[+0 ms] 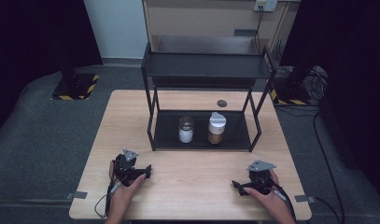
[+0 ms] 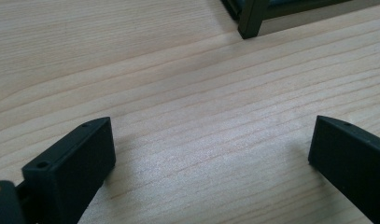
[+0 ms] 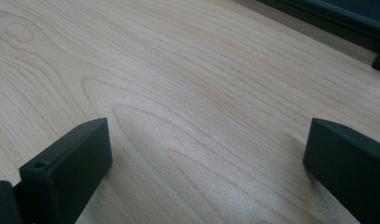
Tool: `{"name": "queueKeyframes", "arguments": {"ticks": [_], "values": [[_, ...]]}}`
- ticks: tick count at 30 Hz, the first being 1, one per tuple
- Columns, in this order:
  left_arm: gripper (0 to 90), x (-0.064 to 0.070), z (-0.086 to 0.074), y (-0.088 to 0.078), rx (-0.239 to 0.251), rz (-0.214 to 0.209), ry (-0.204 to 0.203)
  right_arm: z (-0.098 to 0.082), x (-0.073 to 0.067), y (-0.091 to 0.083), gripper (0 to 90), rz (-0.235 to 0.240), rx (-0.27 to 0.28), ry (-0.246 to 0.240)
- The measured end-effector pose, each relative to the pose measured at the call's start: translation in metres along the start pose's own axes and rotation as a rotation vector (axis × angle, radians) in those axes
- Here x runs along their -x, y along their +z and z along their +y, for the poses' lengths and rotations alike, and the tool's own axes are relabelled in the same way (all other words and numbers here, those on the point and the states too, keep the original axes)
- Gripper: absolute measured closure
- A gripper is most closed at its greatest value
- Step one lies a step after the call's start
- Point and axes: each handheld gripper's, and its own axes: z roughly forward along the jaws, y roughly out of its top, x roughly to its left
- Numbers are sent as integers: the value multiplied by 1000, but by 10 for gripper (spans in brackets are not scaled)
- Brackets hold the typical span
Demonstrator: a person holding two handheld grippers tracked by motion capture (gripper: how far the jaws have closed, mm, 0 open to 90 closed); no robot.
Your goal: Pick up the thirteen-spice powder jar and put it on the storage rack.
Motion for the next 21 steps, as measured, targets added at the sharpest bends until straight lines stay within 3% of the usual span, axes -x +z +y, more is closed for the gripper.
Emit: {"name": "queueKeyframes", "arguments": {"ticks": [21], "values": [[0,0,0,0,0,0,0,0,-1,0,13,-4,-1,7]]}}
